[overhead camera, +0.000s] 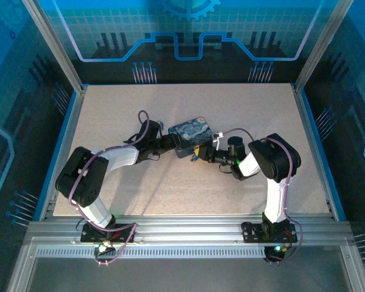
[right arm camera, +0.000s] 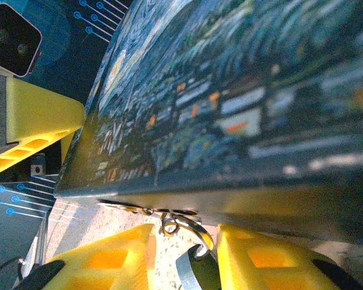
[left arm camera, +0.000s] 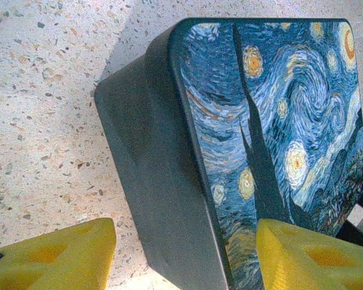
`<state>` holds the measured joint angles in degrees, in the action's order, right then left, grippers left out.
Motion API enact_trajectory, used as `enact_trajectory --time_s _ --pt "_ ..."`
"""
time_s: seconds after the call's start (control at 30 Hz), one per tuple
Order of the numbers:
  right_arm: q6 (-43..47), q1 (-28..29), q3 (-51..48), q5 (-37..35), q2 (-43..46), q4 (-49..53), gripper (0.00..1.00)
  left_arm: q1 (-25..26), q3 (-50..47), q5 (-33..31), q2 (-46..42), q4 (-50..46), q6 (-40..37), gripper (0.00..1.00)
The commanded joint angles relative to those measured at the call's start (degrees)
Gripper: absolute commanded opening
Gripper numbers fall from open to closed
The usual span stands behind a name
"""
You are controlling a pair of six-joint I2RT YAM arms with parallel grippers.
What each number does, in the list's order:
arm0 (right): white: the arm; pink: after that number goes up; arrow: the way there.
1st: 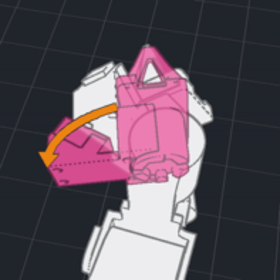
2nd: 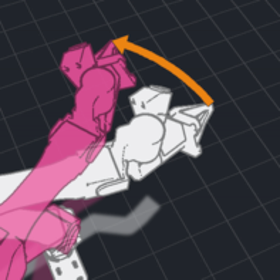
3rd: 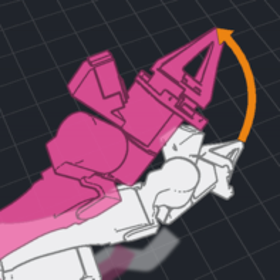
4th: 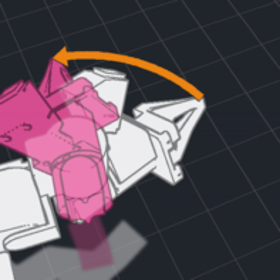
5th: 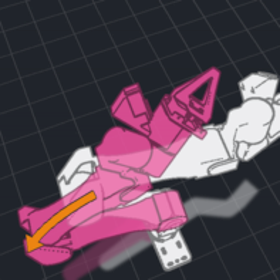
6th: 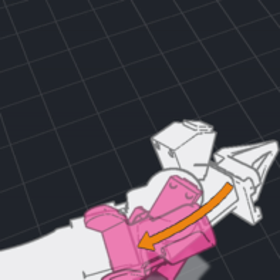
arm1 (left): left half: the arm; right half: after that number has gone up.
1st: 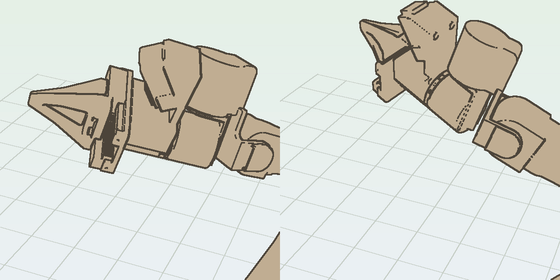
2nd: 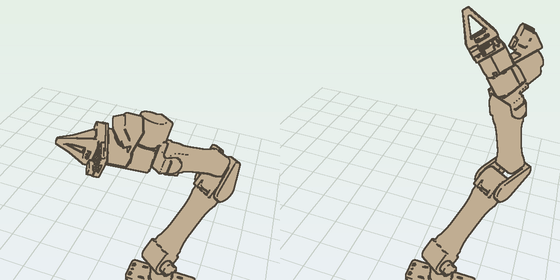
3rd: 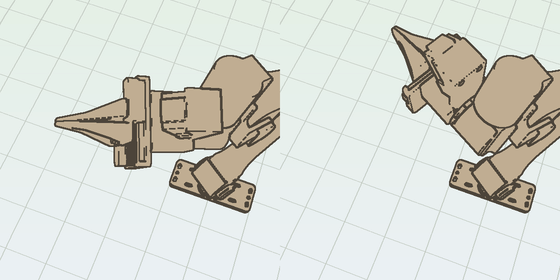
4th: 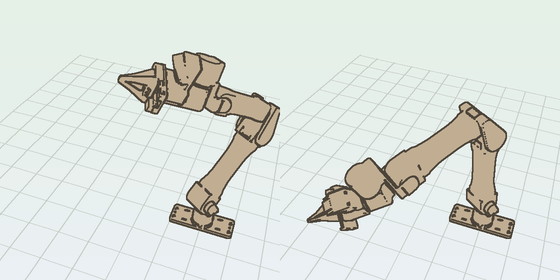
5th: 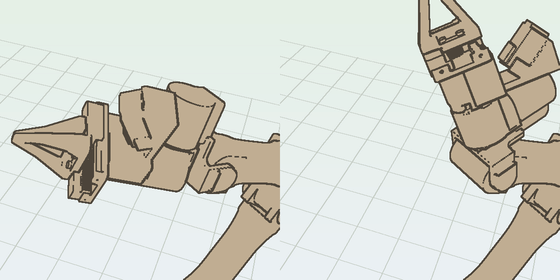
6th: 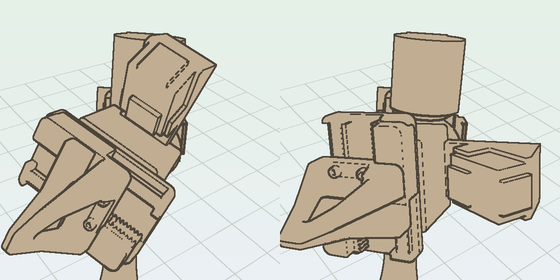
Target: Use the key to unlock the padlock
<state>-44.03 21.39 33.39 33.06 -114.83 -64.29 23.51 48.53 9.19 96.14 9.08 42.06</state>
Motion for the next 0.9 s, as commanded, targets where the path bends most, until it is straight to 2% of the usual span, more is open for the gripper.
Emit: enact_trajectory --time_s 0.0,0.23,0.4,0.87 --pt "-0.34 0.5 0.44 0.29 -1.28 -0.07 0.28 1.1 -0.8 -0.65 0.88 -4.94 0.07 0.63" --pt "-0.66 0.32 0.19 -0.1 -1.02 0.73 0.13 1.18 -0.37 -0.86 0.9 -5.32 -0.05 0.63" --pt "-1.21 0.15 -0.15 -0.25 -0.76 0.5 0.06 1.16 -0.39 -1.1 0.5 -5.82 -0.14 0.63" --pt "-7.63 -1.35 -3.16 -3.13 0.2 -6.06 0.02 1.44 -1.89 -1.98 -0.87 -6.09 -0.13 0.63"
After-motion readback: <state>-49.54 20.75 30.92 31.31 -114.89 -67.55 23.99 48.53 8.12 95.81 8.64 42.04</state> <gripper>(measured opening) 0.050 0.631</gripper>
